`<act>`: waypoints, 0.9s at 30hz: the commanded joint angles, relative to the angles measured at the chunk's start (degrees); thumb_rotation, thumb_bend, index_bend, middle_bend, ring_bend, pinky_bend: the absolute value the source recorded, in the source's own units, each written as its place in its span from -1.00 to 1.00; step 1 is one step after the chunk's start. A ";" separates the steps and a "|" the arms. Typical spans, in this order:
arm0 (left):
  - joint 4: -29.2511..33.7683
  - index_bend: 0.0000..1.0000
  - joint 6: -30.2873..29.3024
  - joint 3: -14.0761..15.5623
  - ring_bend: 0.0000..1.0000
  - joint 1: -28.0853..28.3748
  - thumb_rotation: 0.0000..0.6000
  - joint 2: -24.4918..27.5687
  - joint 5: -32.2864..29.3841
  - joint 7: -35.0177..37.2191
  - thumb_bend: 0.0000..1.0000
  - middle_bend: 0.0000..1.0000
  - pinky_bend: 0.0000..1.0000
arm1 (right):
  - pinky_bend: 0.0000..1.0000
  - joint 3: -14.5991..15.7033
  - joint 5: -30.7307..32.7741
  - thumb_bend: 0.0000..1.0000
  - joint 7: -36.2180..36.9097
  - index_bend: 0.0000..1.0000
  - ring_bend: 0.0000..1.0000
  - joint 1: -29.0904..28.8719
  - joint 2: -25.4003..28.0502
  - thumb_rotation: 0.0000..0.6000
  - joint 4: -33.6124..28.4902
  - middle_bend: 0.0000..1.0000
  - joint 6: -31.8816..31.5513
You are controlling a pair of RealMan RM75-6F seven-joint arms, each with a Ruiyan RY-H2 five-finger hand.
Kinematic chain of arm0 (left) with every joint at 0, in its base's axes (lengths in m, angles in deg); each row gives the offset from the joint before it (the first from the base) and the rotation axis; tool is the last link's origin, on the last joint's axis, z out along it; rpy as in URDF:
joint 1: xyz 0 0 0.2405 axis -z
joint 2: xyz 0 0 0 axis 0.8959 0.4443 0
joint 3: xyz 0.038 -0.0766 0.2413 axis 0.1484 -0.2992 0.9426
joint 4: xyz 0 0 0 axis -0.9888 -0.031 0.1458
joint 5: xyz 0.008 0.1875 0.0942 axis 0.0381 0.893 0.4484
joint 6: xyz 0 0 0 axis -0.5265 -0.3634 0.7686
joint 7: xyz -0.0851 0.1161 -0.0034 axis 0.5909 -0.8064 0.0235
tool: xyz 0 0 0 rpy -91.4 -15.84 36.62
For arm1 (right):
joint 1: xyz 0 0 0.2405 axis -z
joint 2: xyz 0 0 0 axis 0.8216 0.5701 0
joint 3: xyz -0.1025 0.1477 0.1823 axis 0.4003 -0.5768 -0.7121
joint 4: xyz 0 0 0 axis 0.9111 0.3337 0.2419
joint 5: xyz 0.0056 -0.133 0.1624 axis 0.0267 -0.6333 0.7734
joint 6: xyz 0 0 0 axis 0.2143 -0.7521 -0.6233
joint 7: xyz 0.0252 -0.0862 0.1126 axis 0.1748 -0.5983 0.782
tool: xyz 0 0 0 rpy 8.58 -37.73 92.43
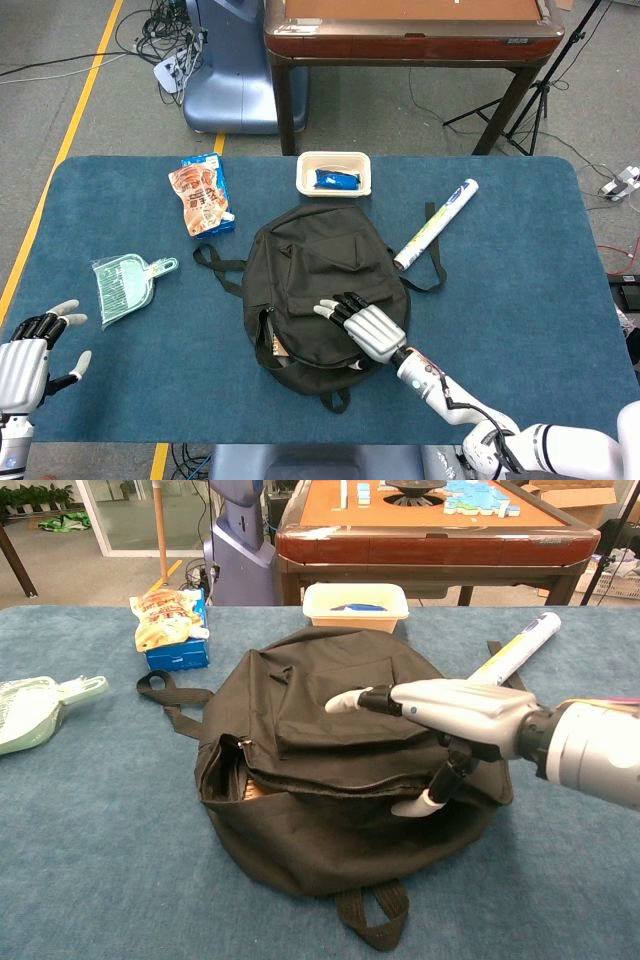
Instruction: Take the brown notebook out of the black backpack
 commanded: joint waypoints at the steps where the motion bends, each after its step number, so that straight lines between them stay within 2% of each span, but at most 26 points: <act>1: 0.01 -0.34 0.09 -0.04 -0.52 0.10 1.00 -0.15 0.05 -0.16 -0.44 -0.57 -0.61 | -0.88 -0.27 1.11 -0.59 0.15 -0.87 -1.00 -0.54 1.62 1.00 -1.19 -0.85 0.32; 15: -0.35 -0.34 0.94 -0.30 -0.52 0.62 1.00 -0.55 -0.44 -0.45 -0.44 -0.57 -0.61 | -0.88 -0.63 5.70 -0.58 0.87 -0.87 -1.00 -2.73 7.74 1.00 -5.77 -0.81 2.28; 17: -0.48 -0.34 1.00 -0.34 -0.52 0.63 1.00 -0.66 -0.62 -0.39 -0.44 -0.57 -0.61 | -0.88 -0.69 5.99 -0.53 0.64 -0.84 -1.00 -2.98 8.09 1.00 -5.96 -0.80 1.99; 21: -0.68 -0.34 1.20 -0.31 -0.52 0.72 1.00 -0.73 -0.63 -0.37 -0.44 -0.57 -0.61 | -0.88 -0.66 7.73 -0.10 0.00 -0.54 -1.00 -3.93 8.29 1.00 -5.70 -0.75 2.72; 22: -0.72 -0.34 1.23 -0.33 -0.52 0.77 1.00 -0.70 -0.59 -0.34 -0.44 -0.57 -0.61 | -0.88 -0.44 8.49 0.06 -0.50 -0.40 -1.00 -4.39 8.46 1.00 -5.73 -0.70 3.44; 27: -1.19 -0.34 2.66 -0.85 -0.52 2.12 1.00 -0.14 0.05 0.64 -0.44 -0.57 -0.61 | -0.88 0.21 12.48 0.46 -2.70 0.12 -0.92 -6.92 9.04 1.00 -6.23 -0.41 6.71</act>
